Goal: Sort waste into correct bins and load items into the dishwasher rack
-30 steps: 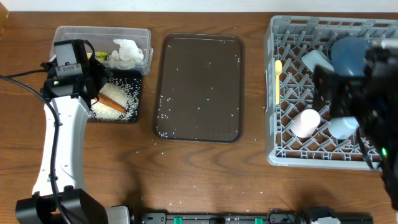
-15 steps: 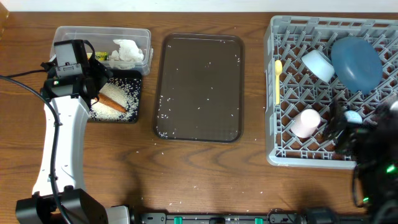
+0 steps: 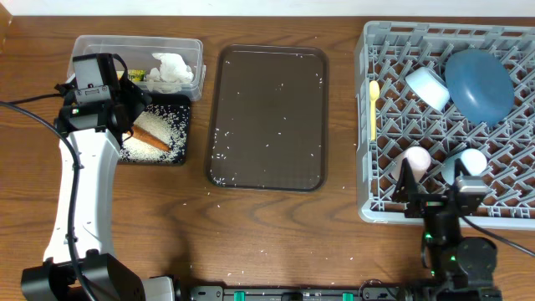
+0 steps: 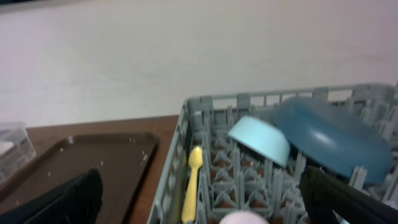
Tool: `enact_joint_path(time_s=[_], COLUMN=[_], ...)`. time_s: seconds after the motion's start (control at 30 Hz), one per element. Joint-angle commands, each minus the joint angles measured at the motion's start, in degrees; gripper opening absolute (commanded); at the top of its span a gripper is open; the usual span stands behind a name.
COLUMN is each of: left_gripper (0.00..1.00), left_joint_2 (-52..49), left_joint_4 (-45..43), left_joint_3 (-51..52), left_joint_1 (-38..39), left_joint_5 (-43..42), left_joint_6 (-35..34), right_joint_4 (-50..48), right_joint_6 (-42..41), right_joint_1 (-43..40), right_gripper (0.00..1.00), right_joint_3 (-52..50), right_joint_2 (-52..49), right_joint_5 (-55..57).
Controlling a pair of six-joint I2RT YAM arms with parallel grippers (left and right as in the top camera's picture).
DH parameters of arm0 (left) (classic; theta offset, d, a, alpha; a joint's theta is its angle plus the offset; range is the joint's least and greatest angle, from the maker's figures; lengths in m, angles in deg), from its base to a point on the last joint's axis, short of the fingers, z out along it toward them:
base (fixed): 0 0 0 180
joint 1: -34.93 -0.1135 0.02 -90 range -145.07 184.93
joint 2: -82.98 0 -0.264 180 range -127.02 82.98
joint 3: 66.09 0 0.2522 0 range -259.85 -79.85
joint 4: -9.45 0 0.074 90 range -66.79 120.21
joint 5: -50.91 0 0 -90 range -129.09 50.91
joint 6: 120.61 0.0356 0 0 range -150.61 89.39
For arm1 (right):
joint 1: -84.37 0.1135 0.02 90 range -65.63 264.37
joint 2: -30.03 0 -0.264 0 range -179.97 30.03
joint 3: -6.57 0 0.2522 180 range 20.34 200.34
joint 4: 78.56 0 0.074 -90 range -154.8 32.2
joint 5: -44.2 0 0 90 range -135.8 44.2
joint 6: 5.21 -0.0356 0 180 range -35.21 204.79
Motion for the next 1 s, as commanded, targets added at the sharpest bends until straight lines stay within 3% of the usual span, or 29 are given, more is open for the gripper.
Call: enact_joint_path(time_s=[0.0,0.27,0.47,0.97], left_gripper=[0.98,0.98,0.98,0.98], left_joint_2=[-0.04,-0.04,-0.04,-0.04], left_joint_4=[0.02,0.02,0.02,0.02], left_joint_3=[-1.16,-1.16,-1.16,-1.16], left_joint_1=[-0.24,-0.24,-0.24,-0.24], left_joint_5=[0.31,0.31,0.31,0.31], left_joint_6=[0.35,0.35,0.35,0.35], right_joint_4=[-2.99,-4.94,0.46,0.39], right_joint_6=[-1.36,-3.65,-4.92,-4.87], right_joint_1=[-0.63,-0.59,-0.57,-0.50], right_gripper=[0.99,0.99,0.99,0.99], right_joint_3=[-4.07,-10.64,-10.58,-10.56], right_joint_2=[2.45,7.17,7.13,7.04], right_joint_5=[-1.07,-1.07,-1.60,-2.54])
